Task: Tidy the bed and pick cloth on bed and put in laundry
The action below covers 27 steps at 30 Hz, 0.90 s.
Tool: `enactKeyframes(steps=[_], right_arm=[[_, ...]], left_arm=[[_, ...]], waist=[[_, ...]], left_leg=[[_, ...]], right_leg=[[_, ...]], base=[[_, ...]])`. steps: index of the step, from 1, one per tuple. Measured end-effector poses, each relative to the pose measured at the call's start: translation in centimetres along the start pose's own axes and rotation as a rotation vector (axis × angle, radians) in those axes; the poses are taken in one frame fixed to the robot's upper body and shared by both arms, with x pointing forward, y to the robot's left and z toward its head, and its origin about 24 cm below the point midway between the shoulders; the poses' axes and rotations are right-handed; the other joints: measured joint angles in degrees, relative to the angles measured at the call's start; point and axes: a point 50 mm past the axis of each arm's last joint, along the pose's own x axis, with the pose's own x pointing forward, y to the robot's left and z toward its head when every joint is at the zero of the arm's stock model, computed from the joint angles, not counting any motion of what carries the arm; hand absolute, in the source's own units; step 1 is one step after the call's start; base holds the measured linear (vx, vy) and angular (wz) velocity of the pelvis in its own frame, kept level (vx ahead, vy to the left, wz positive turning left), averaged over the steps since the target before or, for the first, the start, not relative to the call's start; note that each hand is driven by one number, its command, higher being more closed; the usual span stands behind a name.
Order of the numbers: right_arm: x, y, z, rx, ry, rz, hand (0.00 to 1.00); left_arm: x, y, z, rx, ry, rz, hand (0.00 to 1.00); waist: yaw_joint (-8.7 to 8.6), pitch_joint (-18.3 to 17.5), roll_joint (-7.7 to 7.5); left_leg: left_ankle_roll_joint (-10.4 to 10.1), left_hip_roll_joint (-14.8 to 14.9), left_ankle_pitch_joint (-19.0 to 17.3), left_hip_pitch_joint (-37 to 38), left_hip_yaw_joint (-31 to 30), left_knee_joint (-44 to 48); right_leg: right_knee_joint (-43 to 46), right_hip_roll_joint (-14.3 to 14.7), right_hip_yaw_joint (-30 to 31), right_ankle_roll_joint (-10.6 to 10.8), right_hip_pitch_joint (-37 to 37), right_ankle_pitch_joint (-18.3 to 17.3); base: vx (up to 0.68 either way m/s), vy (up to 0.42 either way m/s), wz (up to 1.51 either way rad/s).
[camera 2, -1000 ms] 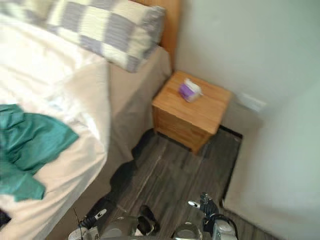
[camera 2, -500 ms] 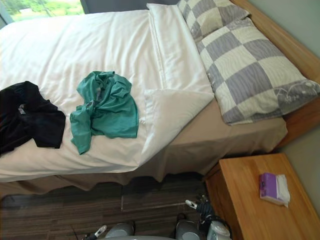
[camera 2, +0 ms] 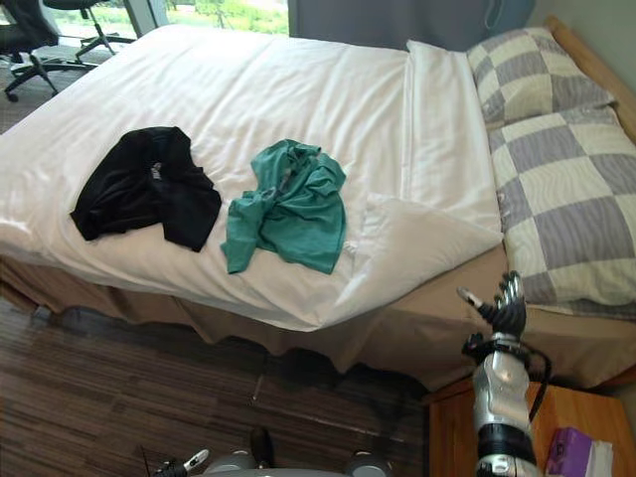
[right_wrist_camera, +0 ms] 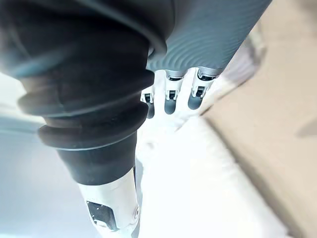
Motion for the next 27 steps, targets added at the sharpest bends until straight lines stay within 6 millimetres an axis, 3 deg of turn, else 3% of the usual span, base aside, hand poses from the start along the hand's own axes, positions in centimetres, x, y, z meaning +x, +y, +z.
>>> enactKeyframes(steps=[6,7,9,11,13,14,18,22,26,27], right_arm=[[3.4,2.4,5.4,-0.122,-0.122,0.173,0.00],[4.3,3.4,7.1,-0.193,-0.160,0.223,0.00],[4.9,3.8,8.1,-0.246,-0.183,0.236,0.00],[6.0,4.1,9.9,-0.329,-0.206,0.239,0.00],[7.2,5.0,13.6,-0.396,-0.293,0.247,0.00],[7.3,5.1,14.1,-0.403,-0.302,0.246,0.00],[8.0,5.9,20.1,-0.489,-0.442,0.223,0.00],[8.8,4.6,21.7,-0.699,-0.417,0.151,0.00],[9.9,1.0,21.1,-1.041,-0.243,0.037,0.00],[10.1,-0.1,20.8,-1.131,-0.175,0.019,1.00]], left_arm=[[0.0,0.0,-0.4,0.006,0.035,-0.019,0.00],[0.0,0.0,-0.4,0.006,0.034,-0.020,0.00],[0.0,-0.1,-0.1,0.006,0.026,-0.022,0.00],[0.2,-0.4,0.8,0.005,0.000,-0.031,0.00],[0.4,-0.8,2.7,0.003,-0.057,-0.058,0.00],[0.5,-0.8,2.9,0.003,-0.063,-0.061,0.00],[0.5,-1.6,5.5,-0.018,-0.153,-0.085,0.00],[0.6,-2.0,7.4,-0.023,-0.202,-0.114,0.00],[0.4,-3.3,8.0,-0.062,-0.198,-0.194,0.00],[0.3,-3.5,8.0,-0.053,-0.199,-0.203,0.00]], waist=[[0.29,0.2,1.73],[0.46,0.5,2.22],[0.78,0.9,2.56],[1.88,2.0,2.84],[3.21,5.0,3.57],[3.22,5.3,3.66],[3.35,11.3,5.70],[3.33,13.6,7.17],[4.01,14.9,9.93],[4.58,15.2,10.58]], left_leg=[[0.0,-0.6,0.1,-2.3,-1.9,0.0],[-0.2,-0.6,0.7,-3.2,-2.4,0.0],[0.6,-0.5,1.4,-3.9,-2.9,0.0],[1.6,-0.2,3.0,-5.7,-3.8,0.1],[0.6,0.7,4.5,-8.6,-4.2,0.4],[0.7,0.7,4.8,-8.9,-4.3,0.4],[0.7,1.7,5.6,-13.7,-4.8,0.1],[0.7,1.0,6.5,-17.3,-4.8,0.0],[1.8,-0.6,7.7,-20.1,-5.3,0.4],[1.9,-0.8,7.8,-20.6,-5.2,0.4]], right_leg=[[-1.9,0.0,-1.9,-0.4,0.5,0.8],[-2.6,0.1,-3.2,-0.4,0.5,1.3],[-2.7,0.2,-4.0,-0.7,0.3,1.9],[-2.6,0.5,-4.8,-1.0,-1.0,2.4],[-1.9,1.1,-6.0,-1.8,-3.3,2.9],[-1.7,1.1,-6.2,-1.8,-3.6,2.8],[3.4,1.0,-7.0,-2.9,-9.9,1.5],[9.0,-0.5,-7.1,-3.0,-15.6,-0.5],[14.0,-3.2,-7.1,-2.6,-20.0,-2.4],[14.7,-3.5,-7.0,-2.6,-20.8,-2.6]], base=[[-0.01,0.049,0.27],[0.03,0.016,0.28],[0.02,-0.001,0.29],[0.01,-0.021,0.26],[-0.03,-0.028,0.22],[-0.05,-0.009,0.24],[-0.10,0.018,0.12],[-0.06,0.007,0.12],[0.01,-0.009,0.15],[0.03,-0.020,0.08]])
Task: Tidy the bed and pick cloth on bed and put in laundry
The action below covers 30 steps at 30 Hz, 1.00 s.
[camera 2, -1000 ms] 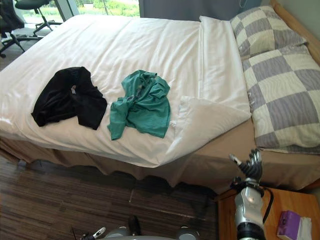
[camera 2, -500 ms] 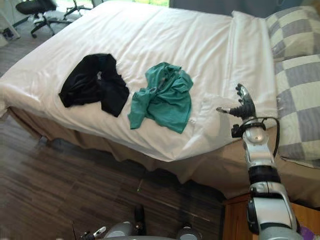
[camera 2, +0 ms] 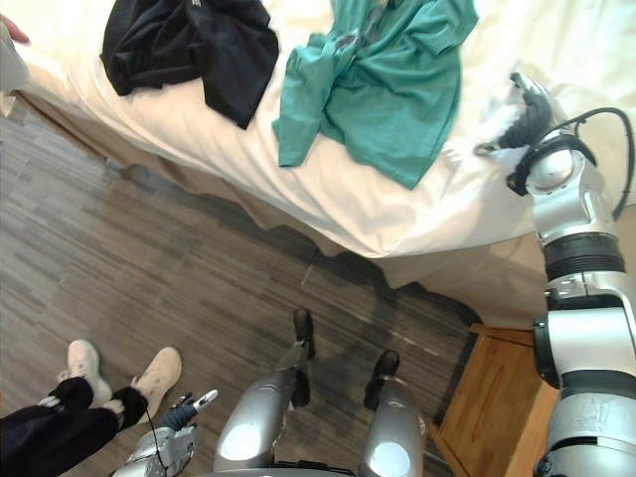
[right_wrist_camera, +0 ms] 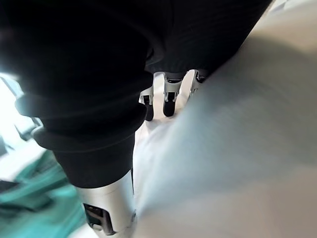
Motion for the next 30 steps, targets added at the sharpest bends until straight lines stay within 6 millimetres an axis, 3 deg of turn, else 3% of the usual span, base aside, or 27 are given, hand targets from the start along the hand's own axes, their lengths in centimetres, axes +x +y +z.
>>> enactKeyframes(steps=[5,11,16,20,21,23,26,30], right_arm=[[0.0,-1.3,-1.8,-0.128,0.094,0.058,1.00],[0.0,-1.5,-3.0,-0.026,0.114,0.047,1.00],[-1.0,1.2,-3.6,0.156,0.043,0.045,1.00],[-3.4,6.1,-4.1,0.447,-0.008,0.041,1.00],[-4.2,7.6,-4.6,0.506,0.014,0.045,0.00],[-6.4,11.2,-6.0,0.659,0.092,0.055,0.00],[-10.7,16.0,-7.8,0.839,0.218,0.079,0.00],[-15.9,20.5,-8.9,1.160,0.407,0.065,0.00]], left_arm=[[-0.1,-0.1,-0.1,0.028,-0.001,-0.014,0.00],[-0.1,0.7,1.0,0.069,-0.037,-0.034,0.00],[-0.2,0.6,1.5,0.096,-0.066,-0.038,0.00],[-0.2,0.4,1.5,0.125,-0.075,-0.038,0.00],[-0.2,0.3,1.3,0.122,-0.070,-0.037,0.00],[-0.2,0.2,0.8,0.127,-0.056,-0.038,0.00],[-0.3,-0.1,-0.1,0.124,-0.030,-0.036,0.00],[-0.6,-0.7,-2.1,0.101,0.026,-0.020,0.00]], waist=[[0.16,0.5,1.03],[0.16,0.5,0.97],[-0.14,1.2,-0.59],[-2.59,0.1,-4.07],[-3.34,-0.4,-5.02],[-4.43,-2.3,-7.37],[-5.35,-6.8,-9.08],[-7.82,-10.9,-8.41]], left_leg=[[-0.1,-0.7,0.0,-0.3,-0.2,0.0],[-0.2,-0.8,-0.1,0.5,0.1,-0.1],[-0.4,0.1,-1.1,5.2,3.2,-0.3],[-0.9,0.9,-2.5,8.4,6.1,-0.3],[-1.2,0.9,-2.8,9.4,6.4,-0.3],[-2.0,0.8,-3.4,11.7,7.8,-0.3],[-2.9,0.9,-4.1,14.6,9.6,-0.1],[-3.8,1.6,-5.1,17.6,10.9,-0.3]], right_leg=[[1.8,-1.4,0.0,0.2,-0.9,-1.0],[1.6,-1.5,0.3,0.2,-0.2,-0.9],[-1.8,-0.1,2.2,0.5,4.5,0.4],[-6.5,1.6,4.4,1.0,8.0,2.4],[-7.3,1.7,4.8,1.2,9.0,2.6],[-9.1,1.9,5.8,1.5,11.5,2.9],[-11.8,2.7,6.8,1.8,14.8,3.3],[-14.3,3.6,7.5,1.8,18.0,3.5]], base=[[0.02,-0.039,0.06],[0.01,-0.061,-0.02],[-0.01,-0.065,-0.26],[0.03,-0.063,-0.37],[0.08,-0.075,-0.30],[0.10,-0.080,-0.25],[0.12,-0.095,-0.24],[0.06,-0.053,-0.19]])
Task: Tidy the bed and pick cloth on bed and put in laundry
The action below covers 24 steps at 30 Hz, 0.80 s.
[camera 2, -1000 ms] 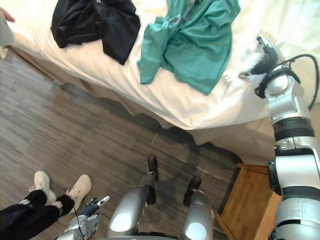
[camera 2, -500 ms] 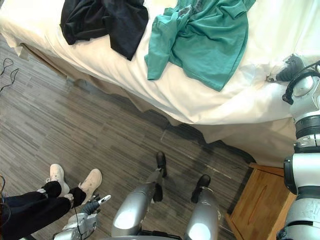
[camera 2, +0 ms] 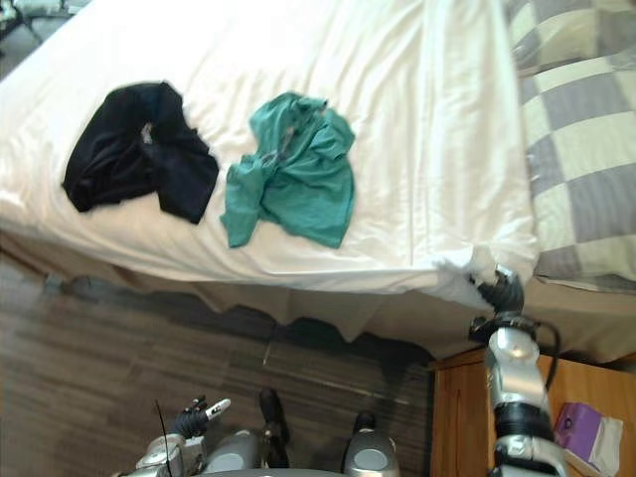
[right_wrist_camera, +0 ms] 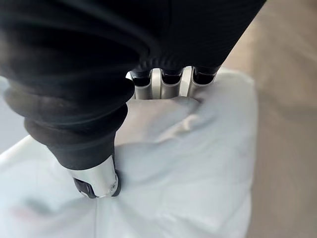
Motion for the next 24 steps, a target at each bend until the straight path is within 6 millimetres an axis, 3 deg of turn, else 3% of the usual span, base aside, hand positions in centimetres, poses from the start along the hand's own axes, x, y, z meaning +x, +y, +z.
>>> enactKeyframes(steps=[1,3,5,7,13,17,18,21,24], right_arm=[[-1.2,-0.3,-1.6,0.168,0.044,-0.042,0.00],[-2.0,-0.5,-2.6,0.290,0.070,-0.083,0.00],[-2.9,-1.1,-3.0,0.505,0.055,-0.164,0.00],[-3.4,-1.8,-2.5,0.611,0.013,-0.253,0.00],[-4.9,-4.9,1.7,0.764,-0.245,-0.592,0.00],[-5.5,-4.9,5.0,0.764,-0.414,-0.583,0.00],[-5.4,-4.7,5.4,0.763,-0.428,-0.573,1.00],[-4.6,-3.5,6.6,0.765,-0.447,-0.471,1.00],[-3.2,-1.4,9.1,0.780,-0.479,-0.274,1.00]], left_arm=[[0.0,-0.1,-0.8,-0.020,0.030,0.010,0.00],[-0.1,-0.1,-1.3,-0.019,0.049,0.016,0.00],[-0.3,0.1,-2.1,-0.035,0.071,0.039,0.00],[-0.5,0.2,-2.7,-0.066,0.083,0.059,0.00],[-0.8,0.7,-3.8,-0.094,0.099,0.103,0.00],[-1.0,1.0,-4.3,-0.107,0.107,0.124,0.00],[-1.0,1.1,-4.3,-0.105,0.108,0.126,0.00],[-1.2,1.6,-4.6,-0.097,0.116,0.136,0.00],[-1.4,2.0,-5.4,-0.079,0.146,0.142,0.00]], waist=[[-0.37,-0.8,0.77],[-0.41,-1.5,1.30],[-1.03,-2.1,1.92],[-1.84,-2.6,2.30],[-1.92,-4.3,2.49],[-1.74,-4.8,2.37],[-1.71,-4.9,2.26],[-1.60,-5.1,2.10],[-1.41,-5.1,2.18]], left_leg=[[0.4,0.6,-0.3,0.6,0.4,0.0],[0.5,1.2,-0.4,0.6,1.1,0.0],[0.2,2.1,-0.6,0.9,1.8,0.0],[0.2,2.5,-0.7,0.9,2.1,0.0],[0.6,3.2,-1.1,1.7,3.1,0.0],[0.6,3.2,-1.1,1.6,2.7,0.0],[0.6,3.2,-1.1,1.6,2.4,0.0],[0.8,3.1,-1.1,1.5,1.3,0.0],[1.0,3.0,-0.9,1.2,0.0,0.0]], right_leg=[[-0.5,0.4,0.3,-0.1,0.3,0.0],[-1.0,1.0,0.7,-0.1,0.3,0.1],[-1.7,2.0,1.3,-0.5,0.4,0.6],[-2.2,2.5,1.4,-0.6,0.4,0.8],[-3.1,3.3,2.5,-0.8,1.2,1.1],[-3.2,3.3,2.6,-1.5,1.3,1.6],[-3.2,3.3,2.5,-1.5,1.4,1.6],[-3.2,3.3,1.7,-1.6,1.9,1.7],[-3.2,3.3,0.9,-1.6,2.2,1.6]], base=[[0.00,-0.019,-0.26],[-0.01,-0.025,-0.23],[-0.03,-0.034,-0.22],[-0.03,-0.015,-0.12],[0.02,-0.007,-0.08],[0.05,-0.002,0.00],[0.05,-0.007,0.09],[0.04,-0.001,0.12],[0.02,0.009,0.16]])
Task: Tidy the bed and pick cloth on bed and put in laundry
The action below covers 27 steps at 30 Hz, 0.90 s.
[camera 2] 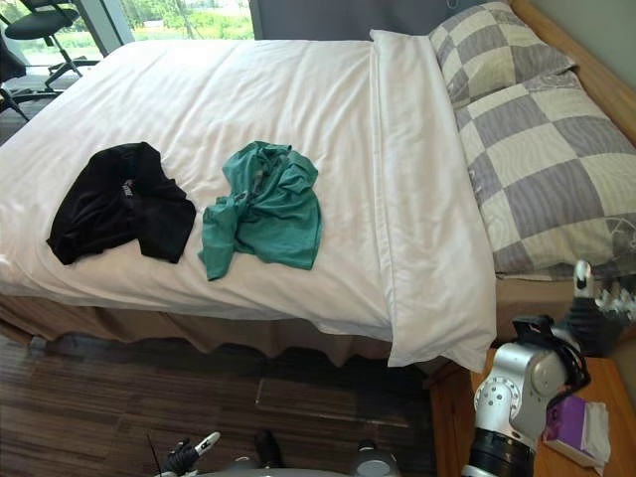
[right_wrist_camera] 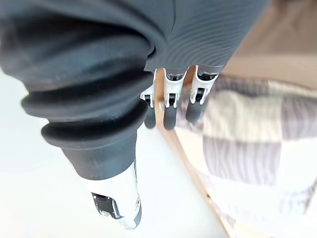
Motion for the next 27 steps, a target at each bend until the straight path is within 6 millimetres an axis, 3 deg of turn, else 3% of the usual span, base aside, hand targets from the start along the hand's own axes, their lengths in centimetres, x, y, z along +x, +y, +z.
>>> enactKeyframes(steps=[4,5,6,7,8,9,10,11,12,13,16,20,25,27], right_arm=[[3.1,5.6,0.0,0.083,0.061,0.215,1.00],[4.9,8.2,0.5,0.078,0.065,0.271,1.00],[6.6,10.6,1.4,0.075,0.049,0.322,1.00],[7.4,12.0,2.3,0.086,0.033,0.349,1.00],[8.4,14.2,4.0,0.098,-0.004,0.391,1.00],[8.9,15.5,5.6,0.115,-0.042,0.437,1.00],[9.0,15.9,6.0,0.121,-0.048,0.450,1.00],[8.9,16.5,5.8,0.112,-0.030,0.468,1.00],[8.7,16.9,5.1,0.081,0.001,0.489,1.00],[8.6,17.1,5.0,0.071,0.009,0.498,1.00],[8.6,17.2,4.8,0.054,0.032,0.507,1.00],[8.6,18.7,5.8,0.085,-0.014,0.623,1.00],[9.0,17.0,5.3,0.146,-0.008,0.686,1.00],[8.4,14.1,3.4,0.209,0.031,0.700,1.00]], left_arm=[[0.0,0.1,-0.3,0.020,0.021,-0.006,0.00],[0.1,-0.5,0.6,0.029,-0.005,-0.038,0.00],[0.3,-1.2,1.7,0.042,-0.036,-0.070,0.00],[0.4,-1.7,2.3,0.041,-0.056,-0.091,0.00],[0.5,-2.6,3.4,0.045,-0.091,-0.126,0.00],[0.4,-3.5,4.2,0.038,-0.116,-0.155,0.00],[0.4,-3.8,4.5,0.034,-0.125,-0.163,0.00],[0.5,-4.0,4.7,0.020,-0.126,-0.167,0.00],[0.3,-4.3,3.8,0.026,-0.097,-0.175,0.00],[0.3,-4.5,3.8,0.023,-0.094,-0.184,0.00],[0.4,-5.5,5.4,0.037,-0.126,-0.215,0.00],[0.3,-5.6,5.8,0.047,-0.134,-0.199,0.00],[0.3,-5.7,6.0,0.063,-0.162,-0.212,0.00],[0.3,-5.6,6.3,0.049,-0.189,-0.223,0.00]], waist=[[1.07,0.7,0.87],[1.45,2.5,1.58],[1.63,5.2,3.01],[1.70,6.6,3.33],[2.32,9.4,4.90],[3.16,11.3,6.39],[3.50,12.2,6.40],[4.15,13.3,6.68],[4.66,13.5,8.28],[4.41,13.9,8.51],[4.49,17.2,9.55],[4.31,18.2,10.42],[4.08,18.2,10.41],[3.64,18.7,9.65]], left_leg=[[0.2,-0.1,0.9,-2.9,-1.9,0.0],[0.7,-0.2,1.6,-4.6,-2.2,0.1],[0.5,-0.6,2.2,-6.5,-2.9,0.1],[0.4,-1.0,2.3,-7.5,-3.3,0.1],[0.5,-1.8,2.2,-9.6,-3.3,0.0],[-1.3,-2.6,0.8,-11.9,-2.9,0.0],[-3.7,-3.2,-1.0,-12.7,-1.8,0.3],[-0.6,-4.0,1.1,-13.8,0.4,0.7],[0.3,-2.9,2.7,-12.9,0.9,1.5],[2.4,-3.9,3.6,-13.6,0.3,0.5],[2.7,-5.4,4.1,-17.1,1.0,0.6],[2.6,-6.3,4.2,-20.3,2.6,0.5],[2.6,-6.4,4.1,-20.2,3.5,0.5],[2.0,-6.3,3.6,-17.5,4.9,0.5]], right_leg=[[1.8,-0.2,-1.6,-0.2,-2.7,-0.2],[4.6,-0.6,-1.6,-0.4,-5.3,-1.0],[8.1,-1.5,-1.9,-0.4,-8.5,-2.1],[10.0,-1.9,-1.9,-0.3,-10.4,-2.9],[13.7,-3.4,-1.9,0.1,-14.1,-4.2],[16.0,-4.7,-1.6,-0.1,-17.5,-4.9],[16.0,-6.1,-1.1,-0.2,-18.9,-4.9],[16.7,-7.7,-0.4,-0.1,-21.6,-4.8],[19.7,-7.8,0.6,0.2,-24.6,-4.8],[21.6,-8.4,0.9,0.1,-26.3,-5.3],[25.5,-10.7,1.9,0.3,-31.8,-5.9],[27.4,-11.7,3.7,0.5,-37.1,-6.0],[27.4,-11.7,4.5,0.5,-37.6,-6.1],[26.6,-11.6,4.6,0.5,-34.7,-6.1]], base=[[-0.02,0.029,0.24],[-0.12,0.073,0.19],[-0.16,0.089,0.26],[-0.18,0.091,0.32],[-0.17,0.077,0.29],[-0.14,0.076,0.26],[-0.07,0.060,0.17],[0.01,0.018,-0.06],[0.06,0.007,-0.07],[0.10,-0.012,0.04],[0.06,-0.048,0.09],[0.01,-0.075,-0.06],[-0.02,-0.086,-0.06],[0.00,-0.074,-0.12]])
